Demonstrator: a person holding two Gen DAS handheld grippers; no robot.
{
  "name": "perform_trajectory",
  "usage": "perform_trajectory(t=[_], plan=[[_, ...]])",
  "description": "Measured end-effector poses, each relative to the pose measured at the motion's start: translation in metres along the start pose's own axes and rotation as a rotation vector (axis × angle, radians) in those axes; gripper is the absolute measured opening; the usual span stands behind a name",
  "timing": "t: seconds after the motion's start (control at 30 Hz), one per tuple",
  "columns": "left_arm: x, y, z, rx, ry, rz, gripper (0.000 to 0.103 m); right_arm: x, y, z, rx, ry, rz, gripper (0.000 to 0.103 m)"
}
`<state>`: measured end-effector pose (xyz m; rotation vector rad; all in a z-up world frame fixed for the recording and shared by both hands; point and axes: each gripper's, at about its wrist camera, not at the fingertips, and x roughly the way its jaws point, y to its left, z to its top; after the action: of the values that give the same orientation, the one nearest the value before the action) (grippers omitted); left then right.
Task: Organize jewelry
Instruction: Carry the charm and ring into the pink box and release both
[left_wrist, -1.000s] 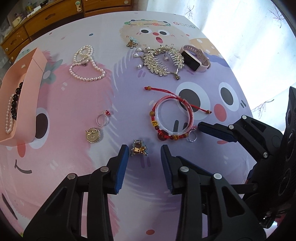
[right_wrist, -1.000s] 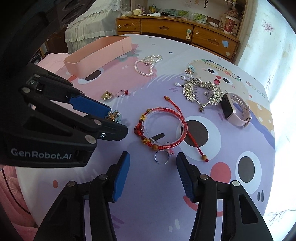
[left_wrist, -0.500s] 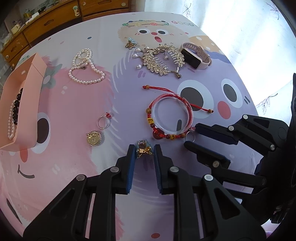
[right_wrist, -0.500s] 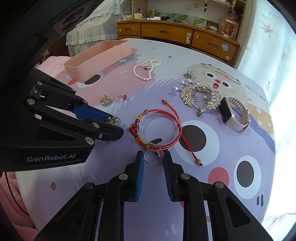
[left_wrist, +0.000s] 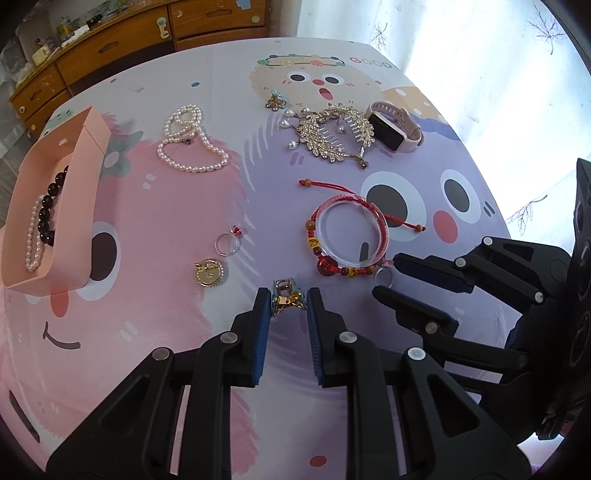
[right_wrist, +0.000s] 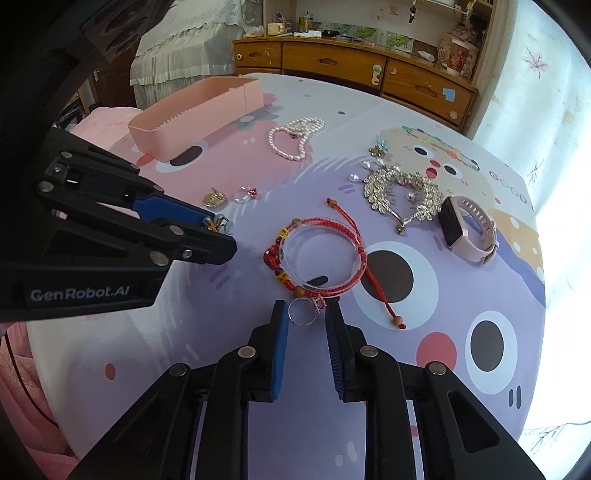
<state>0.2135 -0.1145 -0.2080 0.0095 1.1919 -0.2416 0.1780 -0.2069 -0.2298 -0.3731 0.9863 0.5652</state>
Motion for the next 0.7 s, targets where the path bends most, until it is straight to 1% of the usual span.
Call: perform_trajectory(t=[0.13,0.27,0.4,0.5,0.7], plan=[[-0.009,0.006,0.001,-0.005,-0.02,0.001,0.017,-0.006,0.008,0.004,0.01,-0.015,0.028,0.021],[-0.016,0.016,0.003,-0.036,-0.036,-0.005,0.017,-0.009,0.022,0.013,0.003,-0.033,0.054,0.021],[-0.027,0.03,0.007,-0.053,-0.061,0.016,0.017,-0.016,0.037,0.027,-0.004,-0.075,0.098,0.021],[-0.04,0.046,0.01,-0.078,-0.079,0.028,0.017,-0.02,0.048,0.039,-0.021,-0.092,0.119,0.021],[-0.07,0.09,0.017,-0.175,-0.123,0.075,0.017,-0.033,0.067,0.073,-0.056,-0.144,0.148,0.021]])
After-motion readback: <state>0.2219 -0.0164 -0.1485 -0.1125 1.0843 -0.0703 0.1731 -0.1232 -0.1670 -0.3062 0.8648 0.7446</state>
